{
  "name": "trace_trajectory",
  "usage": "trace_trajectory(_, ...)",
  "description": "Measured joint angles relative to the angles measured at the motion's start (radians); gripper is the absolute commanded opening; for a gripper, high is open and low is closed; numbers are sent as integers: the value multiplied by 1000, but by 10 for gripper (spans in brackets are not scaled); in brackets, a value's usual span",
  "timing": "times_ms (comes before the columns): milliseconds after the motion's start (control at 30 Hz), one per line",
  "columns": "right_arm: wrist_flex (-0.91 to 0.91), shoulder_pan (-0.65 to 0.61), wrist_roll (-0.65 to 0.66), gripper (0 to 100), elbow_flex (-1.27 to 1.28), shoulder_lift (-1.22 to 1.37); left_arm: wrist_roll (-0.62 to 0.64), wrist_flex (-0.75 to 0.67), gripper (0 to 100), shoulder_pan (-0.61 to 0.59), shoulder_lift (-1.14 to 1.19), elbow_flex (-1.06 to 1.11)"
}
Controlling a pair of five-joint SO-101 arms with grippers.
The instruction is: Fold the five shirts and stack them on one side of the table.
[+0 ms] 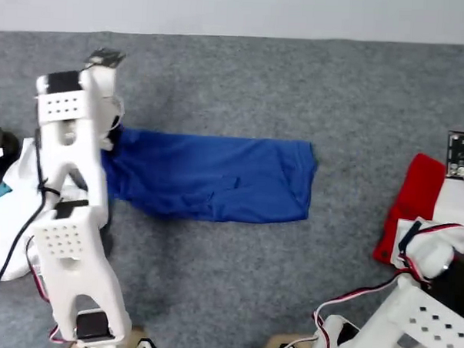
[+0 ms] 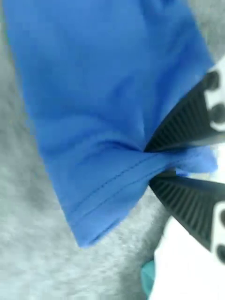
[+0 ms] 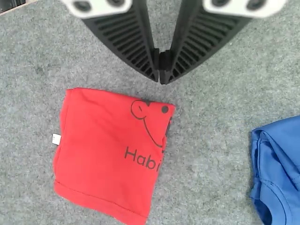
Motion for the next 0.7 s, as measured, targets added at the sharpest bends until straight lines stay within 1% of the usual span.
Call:
trace_trajectory(200,0,0,0,9,0,0,55,0,4,204,-120,80)
trace_trajectory(433,0,0,0,9,0,0,173,0,4,440,-138,78)
trace_trajectory(600,0,0,0,9,0,0,261,2,4,598,-118,-32)
trace_trajectory(700,0,0,0,9,0,0,307,2,4,661,-55,-132)
